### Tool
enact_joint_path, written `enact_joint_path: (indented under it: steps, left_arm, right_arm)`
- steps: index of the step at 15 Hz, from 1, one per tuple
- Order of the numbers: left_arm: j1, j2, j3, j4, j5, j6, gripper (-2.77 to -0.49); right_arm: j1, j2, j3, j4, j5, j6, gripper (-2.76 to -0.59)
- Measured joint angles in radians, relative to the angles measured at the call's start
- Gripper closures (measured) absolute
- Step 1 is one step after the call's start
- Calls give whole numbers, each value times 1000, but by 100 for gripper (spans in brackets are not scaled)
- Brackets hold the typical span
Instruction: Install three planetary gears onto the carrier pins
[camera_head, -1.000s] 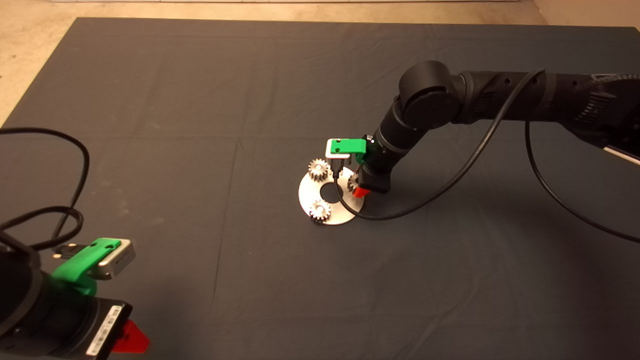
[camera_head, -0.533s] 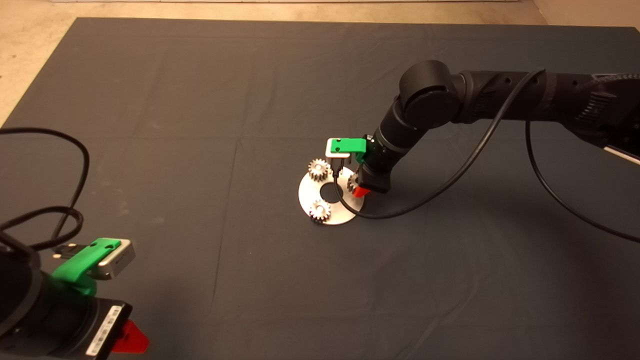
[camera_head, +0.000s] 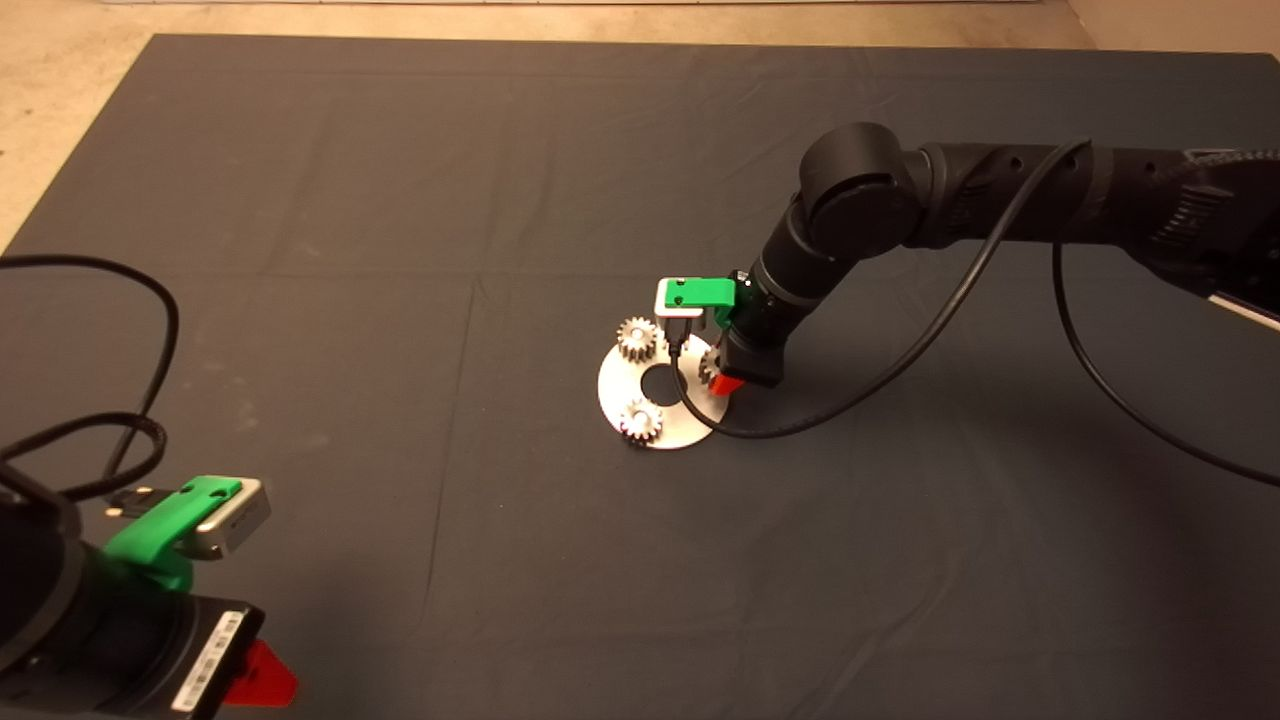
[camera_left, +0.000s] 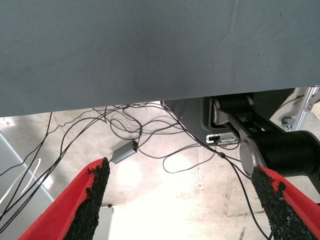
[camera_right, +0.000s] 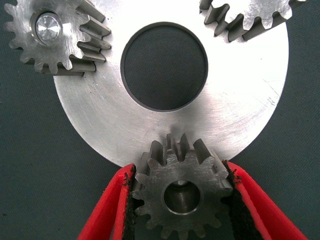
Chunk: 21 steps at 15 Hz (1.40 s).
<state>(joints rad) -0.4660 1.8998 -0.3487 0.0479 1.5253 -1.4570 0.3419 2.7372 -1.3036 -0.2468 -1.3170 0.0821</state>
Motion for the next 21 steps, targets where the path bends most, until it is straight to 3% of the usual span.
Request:
enact_joint_path:
  steps: [15,21]
  left_arm:
    - [0,0,0,0,0,0,-202]
    - [0,0,0,0,0,1,-202]
  right_arm:
    - [2,1,0,0,1,13,-113]
    - [7,0,-1,0,-11,15,-131]
